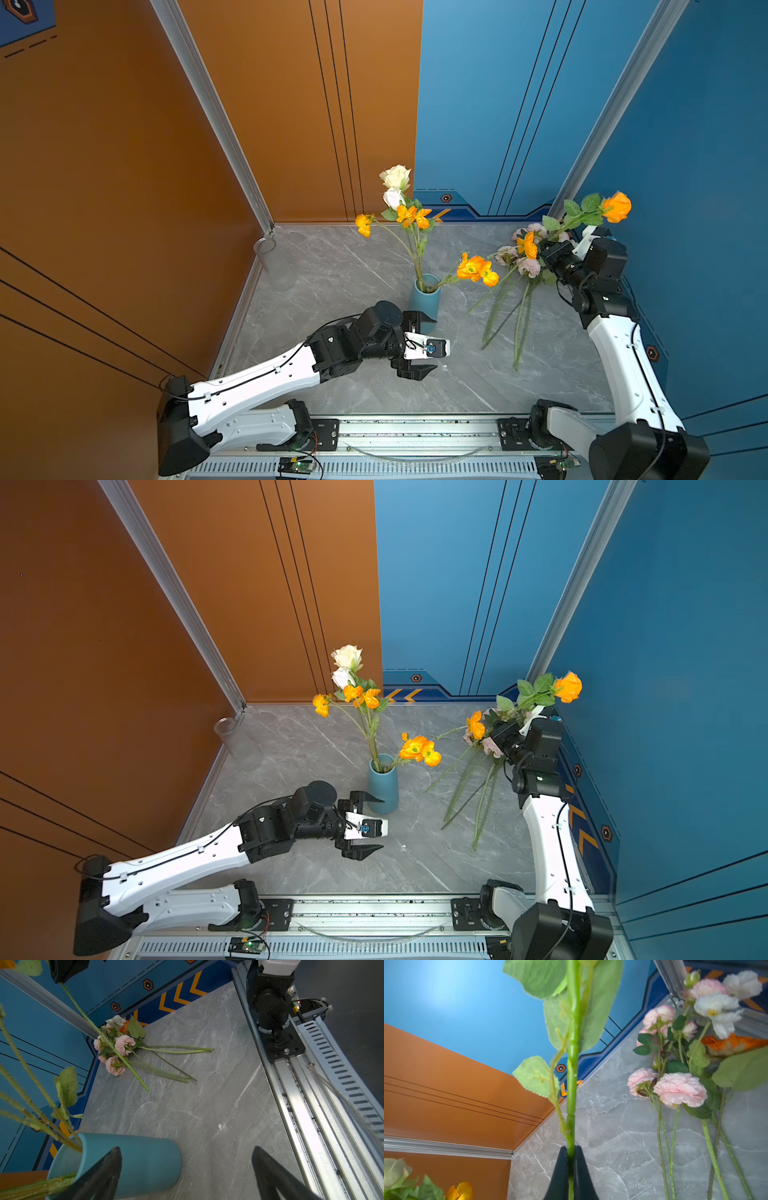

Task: Arrange the flowers into the vase
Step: 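Lift the orange rose high and carry it toward the teal vase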

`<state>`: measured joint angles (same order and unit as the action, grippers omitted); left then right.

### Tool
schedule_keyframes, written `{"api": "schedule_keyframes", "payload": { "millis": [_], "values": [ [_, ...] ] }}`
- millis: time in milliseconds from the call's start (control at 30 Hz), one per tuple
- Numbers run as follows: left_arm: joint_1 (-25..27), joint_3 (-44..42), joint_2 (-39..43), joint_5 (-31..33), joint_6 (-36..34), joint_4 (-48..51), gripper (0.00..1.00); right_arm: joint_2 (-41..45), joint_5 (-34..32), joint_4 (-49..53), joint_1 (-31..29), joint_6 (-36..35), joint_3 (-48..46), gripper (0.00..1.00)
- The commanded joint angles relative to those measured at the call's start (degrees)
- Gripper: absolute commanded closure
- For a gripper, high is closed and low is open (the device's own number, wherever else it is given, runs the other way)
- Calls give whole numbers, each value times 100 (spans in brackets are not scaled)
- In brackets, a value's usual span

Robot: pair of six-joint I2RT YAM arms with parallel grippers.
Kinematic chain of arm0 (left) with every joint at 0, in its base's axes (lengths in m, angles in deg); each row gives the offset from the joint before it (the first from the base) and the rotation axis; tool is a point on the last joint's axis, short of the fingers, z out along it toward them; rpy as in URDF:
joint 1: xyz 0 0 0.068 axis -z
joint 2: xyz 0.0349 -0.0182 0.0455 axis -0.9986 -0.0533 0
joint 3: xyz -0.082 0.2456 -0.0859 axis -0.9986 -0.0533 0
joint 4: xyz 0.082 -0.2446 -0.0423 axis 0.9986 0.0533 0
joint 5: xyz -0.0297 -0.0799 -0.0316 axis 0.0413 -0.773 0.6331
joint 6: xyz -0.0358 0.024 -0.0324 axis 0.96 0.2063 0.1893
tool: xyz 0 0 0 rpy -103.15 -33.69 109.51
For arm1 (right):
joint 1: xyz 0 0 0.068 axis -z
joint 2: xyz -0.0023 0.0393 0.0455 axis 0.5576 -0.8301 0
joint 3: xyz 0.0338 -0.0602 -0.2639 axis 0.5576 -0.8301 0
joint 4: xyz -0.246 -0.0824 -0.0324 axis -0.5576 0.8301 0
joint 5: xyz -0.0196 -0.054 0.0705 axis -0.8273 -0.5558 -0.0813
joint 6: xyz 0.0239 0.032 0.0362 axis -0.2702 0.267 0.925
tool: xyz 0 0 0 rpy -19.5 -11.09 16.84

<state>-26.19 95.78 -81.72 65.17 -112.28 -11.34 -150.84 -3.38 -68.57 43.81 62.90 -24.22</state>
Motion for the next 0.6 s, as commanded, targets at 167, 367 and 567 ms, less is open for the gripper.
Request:
{"api": "schedule_keyframes", "payload": {
  "millis": [167,367,567],
  "values": [
    [76,206,710,620,697,42,2,415,-1680,1124,-987,-1630,1768,100],
    [341,5,1180,1374,1486,62,2,266,-2277,916,-1122,-2570,2761,100],
    [447,-128,1244,1274,1983,14,2,27,-1998,-912,-1170,-2603,2729,100]
  ]
}}
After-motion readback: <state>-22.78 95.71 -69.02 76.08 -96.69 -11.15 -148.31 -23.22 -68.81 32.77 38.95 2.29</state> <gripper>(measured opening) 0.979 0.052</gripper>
